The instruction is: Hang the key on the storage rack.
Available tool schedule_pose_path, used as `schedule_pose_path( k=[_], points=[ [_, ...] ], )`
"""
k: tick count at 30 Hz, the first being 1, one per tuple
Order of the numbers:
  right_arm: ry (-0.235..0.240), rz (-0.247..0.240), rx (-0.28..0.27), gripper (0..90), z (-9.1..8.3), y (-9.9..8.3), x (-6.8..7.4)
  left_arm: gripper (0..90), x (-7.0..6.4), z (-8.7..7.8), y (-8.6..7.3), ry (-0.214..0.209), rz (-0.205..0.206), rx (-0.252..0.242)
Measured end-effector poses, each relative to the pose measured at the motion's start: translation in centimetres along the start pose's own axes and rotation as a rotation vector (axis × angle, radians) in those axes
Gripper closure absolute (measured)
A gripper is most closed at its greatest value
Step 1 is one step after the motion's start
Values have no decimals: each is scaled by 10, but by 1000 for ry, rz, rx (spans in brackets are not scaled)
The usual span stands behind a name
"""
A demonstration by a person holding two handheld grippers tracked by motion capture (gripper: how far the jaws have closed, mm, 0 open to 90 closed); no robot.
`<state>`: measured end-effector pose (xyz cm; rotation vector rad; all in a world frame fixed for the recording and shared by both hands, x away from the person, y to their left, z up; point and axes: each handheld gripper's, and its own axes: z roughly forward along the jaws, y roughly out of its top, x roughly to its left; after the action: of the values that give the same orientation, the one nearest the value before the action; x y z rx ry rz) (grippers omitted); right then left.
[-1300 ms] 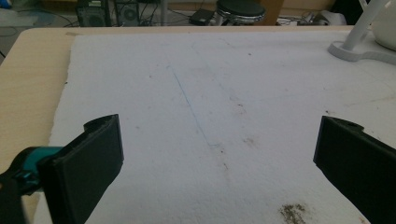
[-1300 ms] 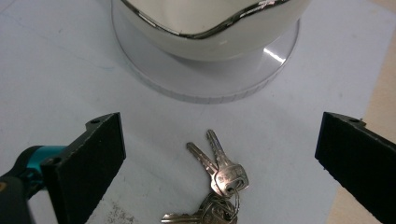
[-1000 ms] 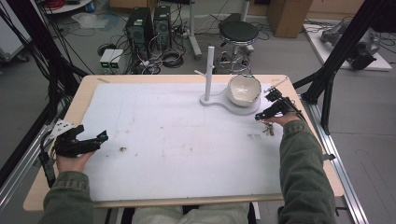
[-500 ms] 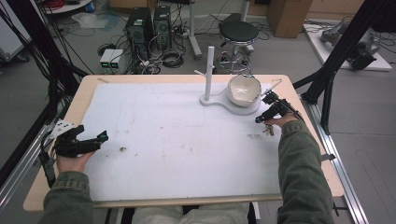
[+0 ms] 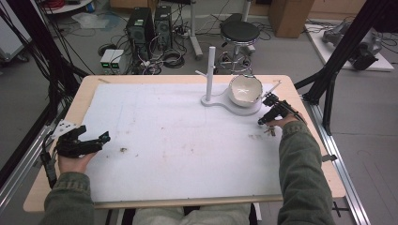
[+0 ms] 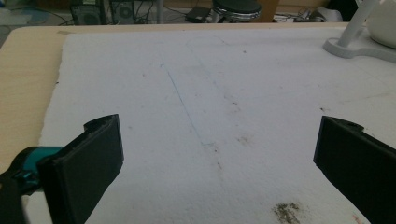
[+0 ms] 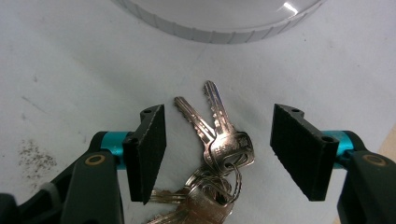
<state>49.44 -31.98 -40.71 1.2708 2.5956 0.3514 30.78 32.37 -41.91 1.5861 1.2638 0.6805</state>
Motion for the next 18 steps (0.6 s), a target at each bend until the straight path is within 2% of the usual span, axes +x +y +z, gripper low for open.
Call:
schedule_pose_path(
  k=[5,7,10,11,13,18],
  points=[
    [7,12,17,378,4,0,0,20,-1,1,0,-7,2,5],
    [7,22,25,430,5,0,-1,20,-1,1,0,-6,3,5],
    [58,39,30,566,5,-1,-3,20,0,1,0,-4,-1,2],
    [58,39,30,566,5,-1,-3,20,0,1,0,-4,-1,2],
    [73,33,32,643,4,-1,0,20,0,1,0,-4,-2,2],
    [68,41,29,674,4,-1,1,20,0,1,0,-8,-2,2]
  ],
)
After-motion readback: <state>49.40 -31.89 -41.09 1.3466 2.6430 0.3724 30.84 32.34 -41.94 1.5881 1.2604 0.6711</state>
